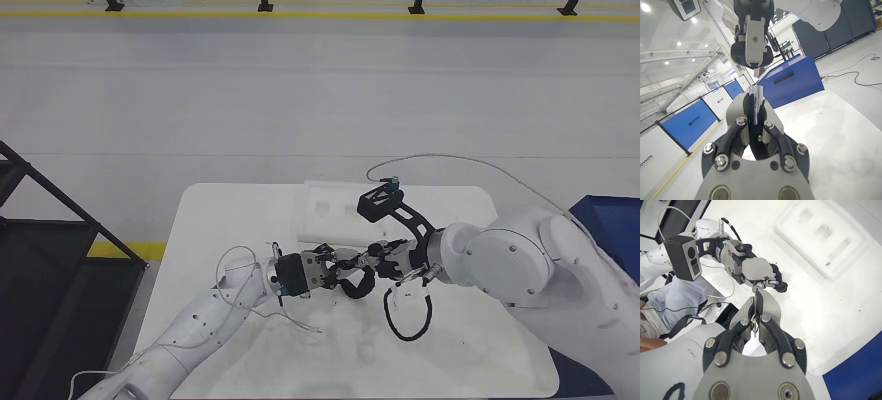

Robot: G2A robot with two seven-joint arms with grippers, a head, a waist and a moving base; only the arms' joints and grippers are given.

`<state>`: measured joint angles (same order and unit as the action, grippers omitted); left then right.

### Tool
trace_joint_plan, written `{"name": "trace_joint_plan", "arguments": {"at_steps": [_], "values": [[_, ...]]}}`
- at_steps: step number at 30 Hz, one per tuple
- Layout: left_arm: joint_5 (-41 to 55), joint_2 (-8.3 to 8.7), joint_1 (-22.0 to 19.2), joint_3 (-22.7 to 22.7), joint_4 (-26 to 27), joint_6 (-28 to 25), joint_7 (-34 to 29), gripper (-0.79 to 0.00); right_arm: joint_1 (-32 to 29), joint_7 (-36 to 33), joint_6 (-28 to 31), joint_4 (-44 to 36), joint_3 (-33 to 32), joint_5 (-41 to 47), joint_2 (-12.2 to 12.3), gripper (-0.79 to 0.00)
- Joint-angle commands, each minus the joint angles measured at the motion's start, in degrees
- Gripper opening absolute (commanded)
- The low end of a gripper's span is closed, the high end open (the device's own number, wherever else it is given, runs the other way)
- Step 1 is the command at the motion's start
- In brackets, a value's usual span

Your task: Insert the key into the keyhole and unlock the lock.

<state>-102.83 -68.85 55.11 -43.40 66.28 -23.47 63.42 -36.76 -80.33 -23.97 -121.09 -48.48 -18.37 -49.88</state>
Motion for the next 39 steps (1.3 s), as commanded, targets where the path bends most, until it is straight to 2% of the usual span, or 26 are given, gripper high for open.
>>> {"name": "trace_joint_plan", "arguments": {"at_steps": [1, 18, 39], "values": [[-0.5, 0.05, 0.05, -0.06, 0.36, 0.05, -0.17, -0.785, 0.9, 0.29, -0.3, 0.24, 1.02, 0.75, 0.41, -0.785], [-1.84, 0.28, 0.64, -0.54, 1.8, -0.65, -0.69, -0.785, 9.85, 4.17, -4.17, 1.15, 10.69, 7.05, 3.54, -0.785], [-1.8, 0.19, 0.85, -0.69, 2.01, -1.41, -0.59, -0.785, 18.91, 8.59, -8.58, 1.13, 20.55, 12.75, 5.57, -0.785]]}}
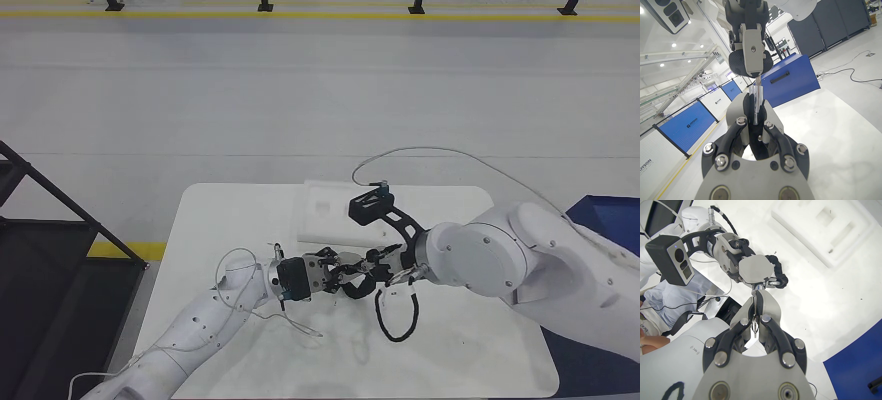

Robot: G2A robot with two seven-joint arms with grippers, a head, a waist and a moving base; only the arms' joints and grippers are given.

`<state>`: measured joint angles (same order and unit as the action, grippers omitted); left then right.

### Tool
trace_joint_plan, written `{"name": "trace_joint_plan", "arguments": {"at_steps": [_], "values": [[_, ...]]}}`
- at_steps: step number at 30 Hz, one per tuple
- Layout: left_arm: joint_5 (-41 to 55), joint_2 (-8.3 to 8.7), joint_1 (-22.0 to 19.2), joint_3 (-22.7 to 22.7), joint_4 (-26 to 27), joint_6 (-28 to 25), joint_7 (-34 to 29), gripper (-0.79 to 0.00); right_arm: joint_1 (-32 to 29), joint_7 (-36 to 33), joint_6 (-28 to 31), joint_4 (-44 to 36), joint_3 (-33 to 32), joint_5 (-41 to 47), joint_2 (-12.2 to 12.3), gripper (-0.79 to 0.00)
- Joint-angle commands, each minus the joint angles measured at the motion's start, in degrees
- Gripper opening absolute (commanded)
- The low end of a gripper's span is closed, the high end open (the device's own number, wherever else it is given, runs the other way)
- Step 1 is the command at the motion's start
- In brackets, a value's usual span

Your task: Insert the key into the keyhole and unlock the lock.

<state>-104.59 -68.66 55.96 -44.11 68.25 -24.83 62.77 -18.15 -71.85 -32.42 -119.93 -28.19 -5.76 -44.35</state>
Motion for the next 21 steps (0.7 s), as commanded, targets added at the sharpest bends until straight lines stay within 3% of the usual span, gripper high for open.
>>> {"name": "trace_joint_plan", "arguments": {"at_steps": [1, 21], "values": [[-0.07, 0.0, 0.0, 0.01, 0.02, -0.06, 0.1, -0.785, 0.61, 0.35, -0.37, -0.05, 0.56, 0.37, 0.09, -0.785], [-0.07, -0.17, -0.09, 0.23, -0.15, -0.86, 0.39, -0.785, 5.62, 3.03, -3.04, -0.26, 5.86, 2.29, 0.64, -0.785]]}}
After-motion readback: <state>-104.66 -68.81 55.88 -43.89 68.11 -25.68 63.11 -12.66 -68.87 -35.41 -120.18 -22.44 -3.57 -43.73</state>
